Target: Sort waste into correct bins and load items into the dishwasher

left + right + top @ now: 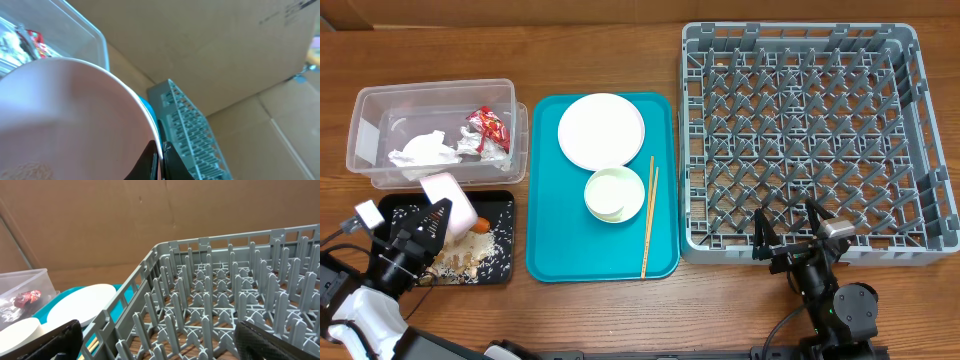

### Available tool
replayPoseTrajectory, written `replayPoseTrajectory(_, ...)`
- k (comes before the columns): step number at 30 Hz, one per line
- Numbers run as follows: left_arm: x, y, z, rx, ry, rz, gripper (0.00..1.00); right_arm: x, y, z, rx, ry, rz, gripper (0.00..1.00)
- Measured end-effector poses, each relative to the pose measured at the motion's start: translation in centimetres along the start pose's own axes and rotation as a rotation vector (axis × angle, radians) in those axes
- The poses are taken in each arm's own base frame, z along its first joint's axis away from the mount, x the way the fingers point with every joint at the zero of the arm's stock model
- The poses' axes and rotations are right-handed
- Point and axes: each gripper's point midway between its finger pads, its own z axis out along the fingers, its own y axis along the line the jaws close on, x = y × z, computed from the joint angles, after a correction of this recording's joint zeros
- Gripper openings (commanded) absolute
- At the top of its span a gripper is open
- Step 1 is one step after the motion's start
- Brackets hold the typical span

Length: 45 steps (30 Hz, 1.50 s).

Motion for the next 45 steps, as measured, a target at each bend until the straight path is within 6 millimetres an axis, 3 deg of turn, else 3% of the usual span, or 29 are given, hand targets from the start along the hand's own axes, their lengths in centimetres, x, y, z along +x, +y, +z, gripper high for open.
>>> replayPoseTrajectory(3, -0.1, 0.4, 0.0, -0.02, 0.002, -0.014, 0.04, 0.0, 0.0, 0.0, 0.0, 0.0, 0.001, 1.0)
replayPoseTrajectory(8, 0.6, 3.4, -0.3, -0.192, 0.03, -0.129, 0.04, 0.0, 0.0, 0.0, 0.0, 0.0, 0.0, 1.0)
replayPoseTrajectory(23, 1.5, 9.1, -2.5, -0.548, 0.026, -0.293, 0.04, 0.0, 0.0, 0.0, 0.0, 0.0, 0.0, 1.0)
replayPoseTrajectory(33, 1.4, 10.3, -3.1, -0.632, 0.009, -0.322, 0.06, 0.0, 0.0, 0.0, 0.0, 0.0, 0.0, 1.0)
replayPoseTrajectory(45, 2.7, 11.3, -0.4, -0.754, 0.124, -0.214, 0.15, 0.0, 0.0, 0.0, 0.0, 0.0, 0.0, 1.0)
